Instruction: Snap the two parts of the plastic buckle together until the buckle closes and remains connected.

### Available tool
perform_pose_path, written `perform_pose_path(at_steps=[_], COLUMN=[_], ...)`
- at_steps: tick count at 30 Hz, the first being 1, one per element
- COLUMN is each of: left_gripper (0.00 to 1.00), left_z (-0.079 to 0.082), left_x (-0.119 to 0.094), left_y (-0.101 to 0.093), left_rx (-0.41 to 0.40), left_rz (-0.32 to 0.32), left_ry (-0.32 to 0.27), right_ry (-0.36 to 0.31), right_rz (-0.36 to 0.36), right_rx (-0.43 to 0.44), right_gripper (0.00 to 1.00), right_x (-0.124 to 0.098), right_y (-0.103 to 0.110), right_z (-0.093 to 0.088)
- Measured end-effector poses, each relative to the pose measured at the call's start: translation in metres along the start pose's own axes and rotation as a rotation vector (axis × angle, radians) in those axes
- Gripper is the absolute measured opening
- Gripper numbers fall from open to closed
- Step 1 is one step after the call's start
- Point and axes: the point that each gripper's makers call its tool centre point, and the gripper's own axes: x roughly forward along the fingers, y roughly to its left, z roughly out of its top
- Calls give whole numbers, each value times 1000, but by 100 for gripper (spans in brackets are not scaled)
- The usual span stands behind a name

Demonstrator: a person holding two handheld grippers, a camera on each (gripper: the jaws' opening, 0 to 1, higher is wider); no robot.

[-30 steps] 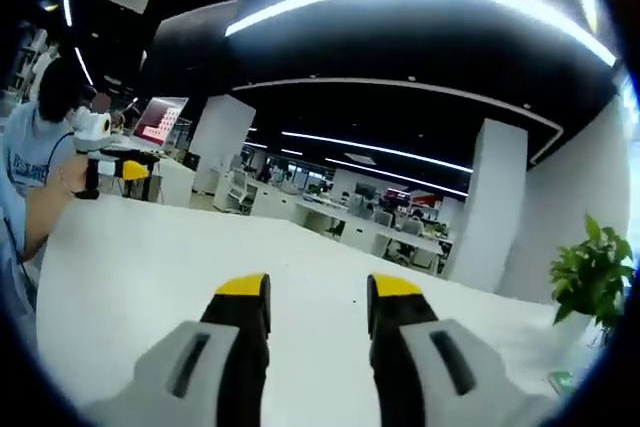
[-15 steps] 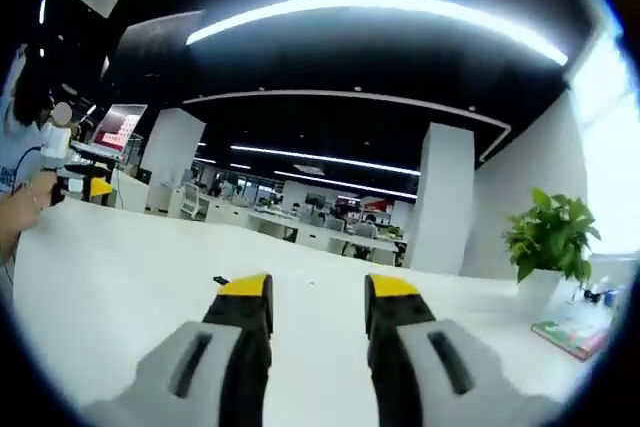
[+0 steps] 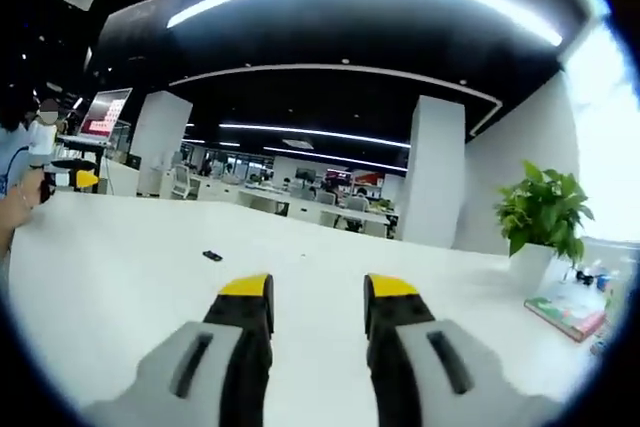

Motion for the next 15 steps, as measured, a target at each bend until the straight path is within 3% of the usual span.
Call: perform_pose_path(at_steps=[15], left_gripper=[65], left_z=[-7], left_x=[2], left_y=[-5], left_rx=[18], left_rz=[-19], left_ry=[35], right_ry=[44], right_rz=[17], right_rx=[6], right_gripper=[36], right_x=[4], right_y=[5], right_z=[-9])
